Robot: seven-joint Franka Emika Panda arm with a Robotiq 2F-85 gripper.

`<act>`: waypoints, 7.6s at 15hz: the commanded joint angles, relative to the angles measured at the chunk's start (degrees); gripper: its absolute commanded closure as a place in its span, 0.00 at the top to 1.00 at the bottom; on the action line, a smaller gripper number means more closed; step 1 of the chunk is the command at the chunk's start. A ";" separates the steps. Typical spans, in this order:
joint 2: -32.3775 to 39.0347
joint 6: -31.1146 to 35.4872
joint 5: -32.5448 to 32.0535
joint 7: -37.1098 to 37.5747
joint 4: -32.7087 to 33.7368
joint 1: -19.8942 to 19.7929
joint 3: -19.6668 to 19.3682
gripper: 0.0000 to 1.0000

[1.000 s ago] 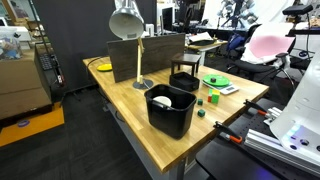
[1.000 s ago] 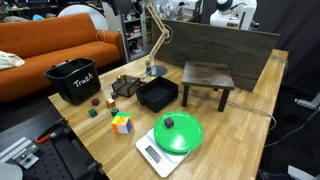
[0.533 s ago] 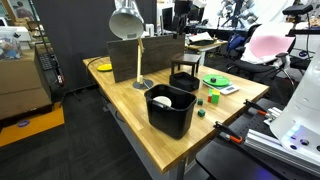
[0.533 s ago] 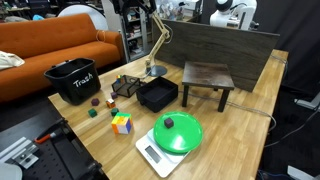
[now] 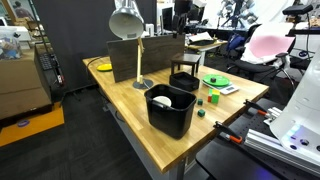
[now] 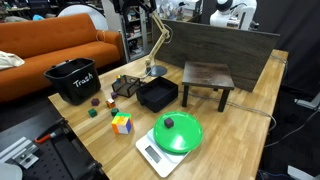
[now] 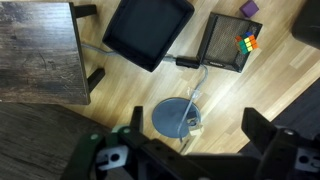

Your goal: Turn on the desk lamp

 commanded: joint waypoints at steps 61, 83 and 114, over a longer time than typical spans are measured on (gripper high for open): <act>44.00 -8.33 1.64 3.72 29.98 -4.55 9.13 0.01; 48.67 -9.48 -0.37 1.60 34.07 -4.74 9.18 0.00; 55.21 -14.20 -2.28 0.03 40.60 -4.92 9.53 0.00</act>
